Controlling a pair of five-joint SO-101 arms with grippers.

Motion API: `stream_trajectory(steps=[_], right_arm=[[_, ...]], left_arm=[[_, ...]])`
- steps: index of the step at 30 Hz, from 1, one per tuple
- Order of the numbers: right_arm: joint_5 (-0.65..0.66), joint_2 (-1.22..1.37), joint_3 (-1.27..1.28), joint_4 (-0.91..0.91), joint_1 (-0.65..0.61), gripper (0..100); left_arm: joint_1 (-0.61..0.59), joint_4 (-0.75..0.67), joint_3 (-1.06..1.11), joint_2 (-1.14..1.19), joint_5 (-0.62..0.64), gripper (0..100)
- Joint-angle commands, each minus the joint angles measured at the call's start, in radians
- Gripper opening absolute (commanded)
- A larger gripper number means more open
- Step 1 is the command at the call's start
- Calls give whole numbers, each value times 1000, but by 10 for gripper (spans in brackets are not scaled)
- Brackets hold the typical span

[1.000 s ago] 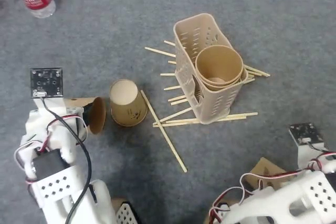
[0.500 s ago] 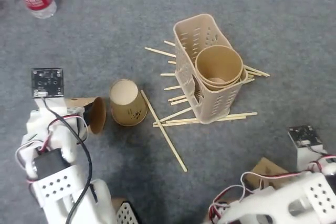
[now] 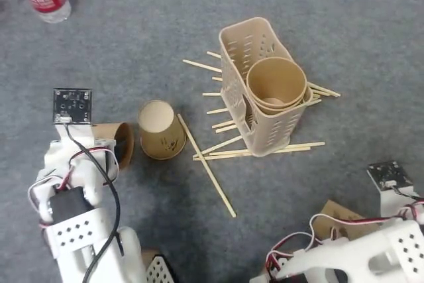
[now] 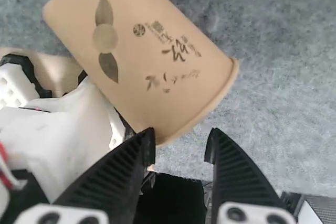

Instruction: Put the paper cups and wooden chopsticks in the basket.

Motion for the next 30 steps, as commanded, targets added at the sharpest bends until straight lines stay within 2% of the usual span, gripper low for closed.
stream_trajectory(steps=[1,4,7,14,26,30], right_arm=[[9,-7,34,-56,5,173],[9,-7,63,-87,-4,173],[-9,-7,103,-90,-74,173],[-242,-15,137,-156,-335,173],[-480,-18,121,-199,-705,173],[-574,-18,35,-202,-794,173]], left_arm=[[6,-25,-15,-2,8,305],[6,-25,-15,-2,8,305],[9,-25,-15,-3,8,305],[6,-25,-15,-3,8,305],[12,-25,-12,-3,8,305],[12,-25,-7,-3,8,305]])
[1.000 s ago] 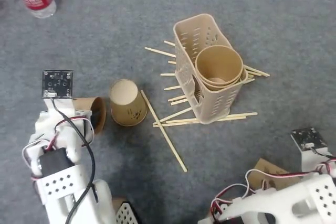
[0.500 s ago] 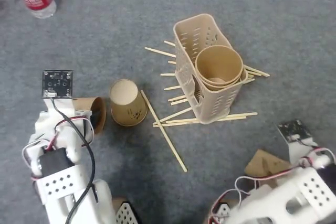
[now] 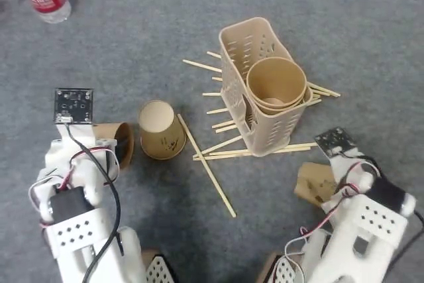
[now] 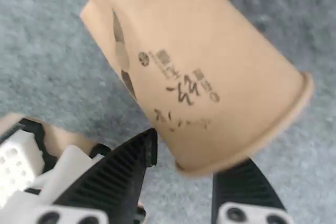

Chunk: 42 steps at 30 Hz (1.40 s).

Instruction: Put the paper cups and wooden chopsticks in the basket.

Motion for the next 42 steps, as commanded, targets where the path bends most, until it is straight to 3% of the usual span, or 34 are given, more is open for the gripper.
stream_trajectory(steps=[1,11,18,22,27,33,36,42], right_arm=[[-83,-18,-118,-12,-84,173],[-212,-7,-183,-74,-312,169],[-207,-5,-110,-154,-329,158],[-212,-7,-109,-170,-329,0],[-206,-19,-114,-182,-321,9],[-215,-88,-499,-50,-211,8],[-215,-90,-683,16,-278,8],[-213,-77,-905,22,-414,8]], left_arm=[[5,-25,-5,-3,8,305],[-2,-18,-4,-3,8,305],[-2,-18,-4,-3,8,305],[-2,-18,-5,-3,8,305],[-2,-18,-5,-3,8,305],[-2,-20,-5,-3,8,305],[-2,-21,-5,-3,37,305],[-2,-18,-5,-3,279,305]])
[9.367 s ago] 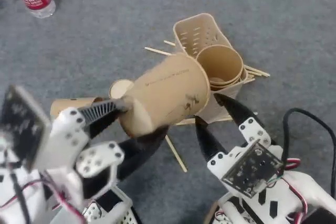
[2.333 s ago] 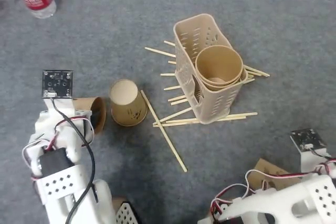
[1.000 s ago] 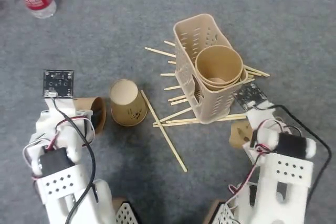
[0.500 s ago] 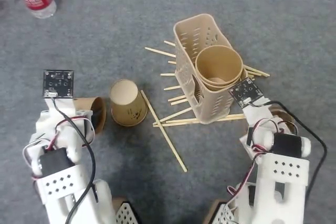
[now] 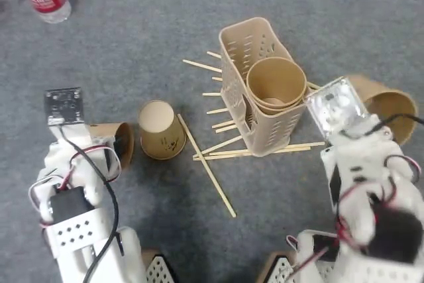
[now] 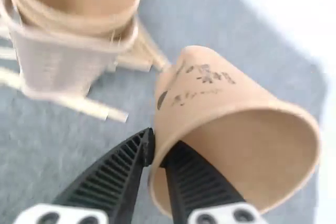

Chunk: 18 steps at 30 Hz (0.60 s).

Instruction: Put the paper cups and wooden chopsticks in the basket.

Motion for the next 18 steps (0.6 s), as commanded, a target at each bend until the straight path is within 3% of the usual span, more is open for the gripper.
stream_trajectory(steps=[1,7,13,18], right_arm=[[-9,30,-170,7,-77,8],[-9,286,-450,76,-139,8],[-28,588,-793,249,-285,8],[-84,694,-853,251,-325,8]], left_arm=[[-2,-14,1,-2,146,305],[0,-15,87,-2,206,305],[3,-104,174,-2,206,305],[3,-107,176,-2,206,305]])
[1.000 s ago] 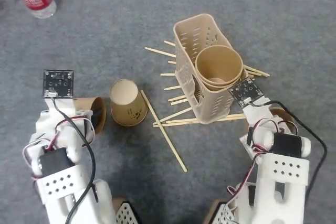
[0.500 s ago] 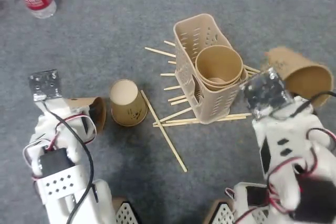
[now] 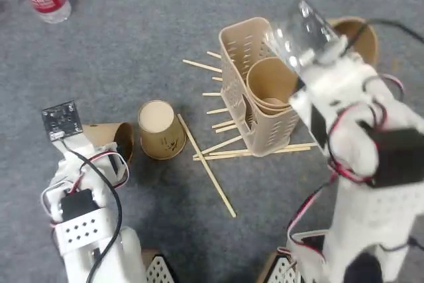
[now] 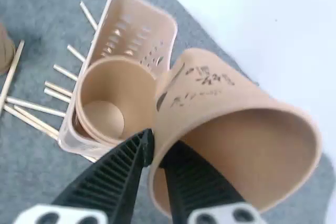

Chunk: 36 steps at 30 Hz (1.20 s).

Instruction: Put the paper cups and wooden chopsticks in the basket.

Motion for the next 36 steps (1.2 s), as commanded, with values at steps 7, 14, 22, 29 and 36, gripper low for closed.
stream_trajectory(steps=[7,14,22,29,36], right_arm=[[-23,59,121,42,-45,8],[-23,56,253,44,-71,8],[-25,-36,255,45,-96,8],[-98,-67,324,38,-93,142],[-130,-56,232,-73,-145,271]], left_arm=[[5,-28,-5,-2,11,305],[6,-28,-4,-2,-28,305],[6,-28,-4,-2,-28,305],[6,-28,-4,-2,-26,305],[6,-28,-4,-2,-25,305]])
